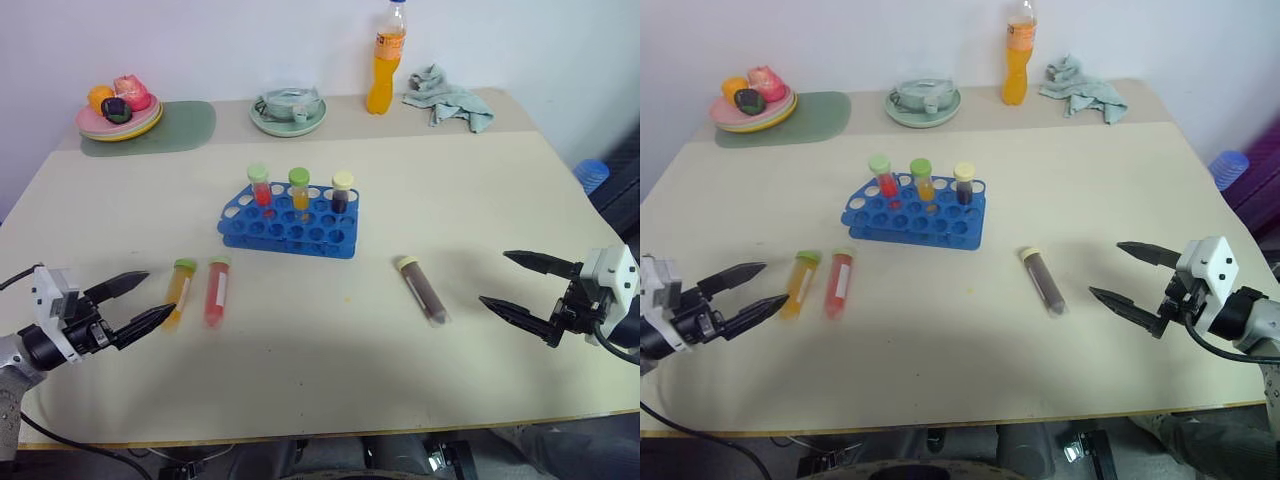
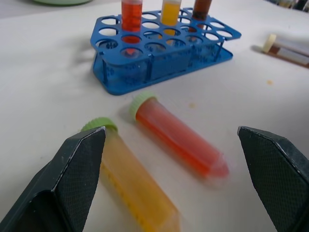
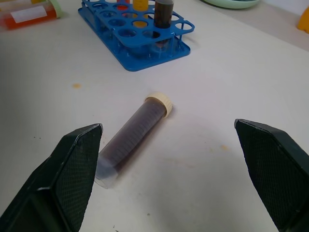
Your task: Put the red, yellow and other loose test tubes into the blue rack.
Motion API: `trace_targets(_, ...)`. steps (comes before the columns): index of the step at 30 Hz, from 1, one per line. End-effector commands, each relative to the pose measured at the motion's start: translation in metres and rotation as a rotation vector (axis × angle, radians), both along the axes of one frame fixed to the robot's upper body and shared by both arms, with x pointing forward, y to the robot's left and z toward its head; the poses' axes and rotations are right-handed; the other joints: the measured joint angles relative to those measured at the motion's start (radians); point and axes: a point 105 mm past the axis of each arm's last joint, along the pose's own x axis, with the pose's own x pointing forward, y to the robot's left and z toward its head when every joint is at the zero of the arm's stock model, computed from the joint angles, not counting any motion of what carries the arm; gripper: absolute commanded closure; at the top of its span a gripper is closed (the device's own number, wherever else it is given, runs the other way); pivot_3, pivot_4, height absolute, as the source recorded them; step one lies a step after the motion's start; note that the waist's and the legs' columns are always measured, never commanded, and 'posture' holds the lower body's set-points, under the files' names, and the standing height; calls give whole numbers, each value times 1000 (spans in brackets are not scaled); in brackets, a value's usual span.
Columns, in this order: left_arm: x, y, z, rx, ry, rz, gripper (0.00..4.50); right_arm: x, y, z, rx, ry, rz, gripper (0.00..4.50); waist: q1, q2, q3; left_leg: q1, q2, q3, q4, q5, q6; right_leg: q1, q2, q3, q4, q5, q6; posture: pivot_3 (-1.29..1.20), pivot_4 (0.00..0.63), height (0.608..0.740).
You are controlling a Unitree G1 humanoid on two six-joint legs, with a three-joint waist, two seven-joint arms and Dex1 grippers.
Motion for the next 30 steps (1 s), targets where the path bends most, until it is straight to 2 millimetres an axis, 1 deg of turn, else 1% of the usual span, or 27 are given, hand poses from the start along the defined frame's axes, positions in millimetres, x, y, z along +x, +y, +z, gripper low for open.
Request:
trace_targets(1, 3, -10, 7, -8, -32, -25, 33, 1, 3, 10, -8, -44, 14, 0, 0, 0, 0, 0, 0, 0, 0, 0, 0, 0, 0, 0, 0, 0, 0, 0, 150, 740)
trace_targets(5, 4, -20, 7, -30, -20, -39, 33, 4, 5, 10, -17, -42, 22, 0, 0, 0, 0, 0, 0, 0, 0, 0, 0, 0, 0, 0, 0, 0, 0, 0, 150, 740)
trace_targets(8, 8, -40, 14, -59, -20, -106, 33, 13, 14, 17, -70, -67, 14, 0, 0, 0, 0, 0, 0, 0, 1, 0, 0, 0, 0, 0, 0, 0, 0, 0, 150, 740)
trace_targets(10, 10, -56, 24, -77, -44, -166, 33, 21, 22, 23, -77, -33, -26, 0, 1, 0, 0, 0, 0, 0, 1, 0, 0, 0, 0, 0, 0, 0, 0, 0, 150, 740)
trace_targets(12, 12, -71, 33, -89, -69, -226, 33, 26, 31, 26, -93, 14, -45, 0, 2, 1, 0, 0, 0, 0, 1, 0, 0, -1, 0, 0, 1, 0, 0, 0, 150, 740)
trace_targets(14, 16, -83, 37, -89, -77, -276, 33, 37, 35, 25, -110, 87, -140, 0, 2, 1, 0, -1, 0, 0, 1, 0, 0, -2, 0, -1, 1, 0, 0, 0, 150, 740)
trace_targets(16, 16, -96, 43, -79, -104, -358, 33, 44, 42, 24, -106, 162, -185, 0, 0, 1, 0, -1, 0, 0, 1, 0, 0, -2, 0, -1, 1, 0, 0, 0, 150, 740)
trace_targets(17, 16, -100, 45, -77, -110, -389, 33, 46, 44, 23, -117, 191, -195, 0, 0, 1, 0, -1, 0, 0, 1, 0, 0, -2, 0, -1, 1, 0, 0, 0, 150, 740)
trace_targets(19, 17, -107, 47, -74, -109, -462, 33, 46, 48, 18, -116, 308, -201, 0, 1, 1, 0, -3, 0, 0, 1, 0, 0, -4, 0, -1, 1, 0, 0, 0, 150, 740)
trace_targets(22, 18, -115, 47, -74, -111, -550, 33, 44, 56, 10, -119, 444, -194, 0, 1, 1, 0, -7, 0, 0, 1, 1, 1, -7, 0, -1, 0, 0, 0, 0, 150, 740)
trace_targets(26, 21, -124, 34, -11, -104, -631, 33, 49, 64, 1, -123, 542, -222, 0, 0, 1, 0, -11, 0, 0, 2, 1, 2, -10, 0, -2, 0, 1, 0, 0, 150, 740)
trace_targets(30, 29, -135, 21, 35, -109, -661, 33, 54, 71, -3, -99, 621, -253, 0, 1, 1, 0, -13, 0, 0, 3, 1, 2, -12, 0, -2, 1, 1, 0, 0, 150, 740)
